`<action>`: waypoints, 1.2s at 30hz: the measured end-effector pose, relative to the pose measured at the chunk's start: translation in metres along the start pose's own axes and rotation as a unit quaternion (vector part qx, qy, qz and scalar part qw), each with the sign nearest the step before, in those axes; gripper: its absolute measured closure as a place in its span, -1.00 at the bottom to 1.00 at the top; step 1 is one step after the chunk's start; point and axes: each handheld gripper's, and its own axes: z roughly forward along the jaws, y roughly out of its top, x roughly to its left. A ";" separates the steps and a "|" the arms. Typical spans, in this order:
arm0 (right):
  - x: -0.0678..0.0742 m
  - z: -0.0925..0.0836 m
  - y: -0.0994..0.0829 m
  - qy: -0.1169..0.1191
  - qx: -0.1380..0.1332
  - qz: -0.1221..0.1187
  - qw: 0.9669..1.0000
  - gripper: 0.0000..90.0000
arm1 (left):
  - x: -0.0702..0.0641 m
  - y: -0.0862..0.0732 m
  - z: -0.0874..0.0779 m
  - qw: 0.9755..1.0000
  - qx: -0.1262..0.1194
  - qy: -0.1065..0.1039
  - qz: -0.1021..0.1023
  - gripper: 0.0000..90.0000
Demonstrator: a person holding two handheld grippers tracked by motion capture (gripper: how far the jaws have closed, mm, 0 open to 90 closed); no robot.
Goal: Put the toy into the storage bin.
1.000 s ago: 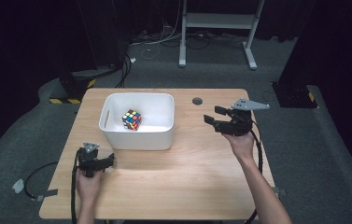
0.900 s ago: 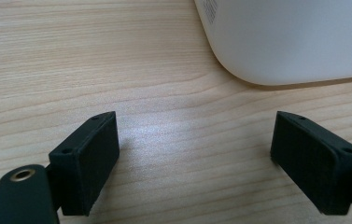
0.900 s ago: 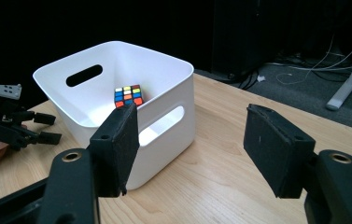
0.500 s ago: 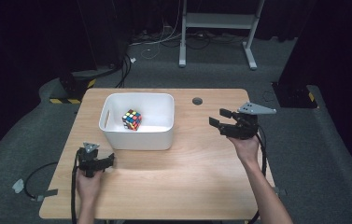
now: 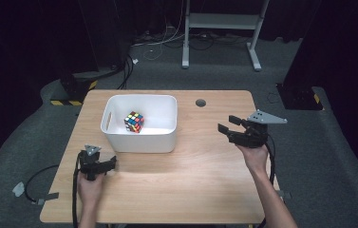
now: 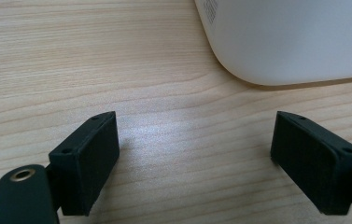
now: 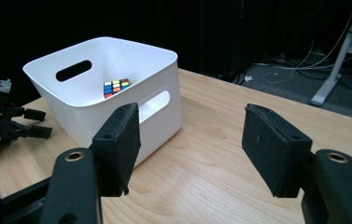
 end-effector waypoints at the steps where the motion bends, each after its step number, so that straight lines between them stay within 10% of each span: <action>1: 0.000 0.000 -0.001 0.000 -0.002 0.002 1.000 -0.18 | 0.000 0.000 0.000 1.000 0.000 0.000 0.000 -0.66; 36: 0.004 -0.011 -0.033 -0.008 -0.002 0.014 1.000 -0.23 | 0.000 0.000 0.000 1.000 0.000 0.000 0.000 -0.66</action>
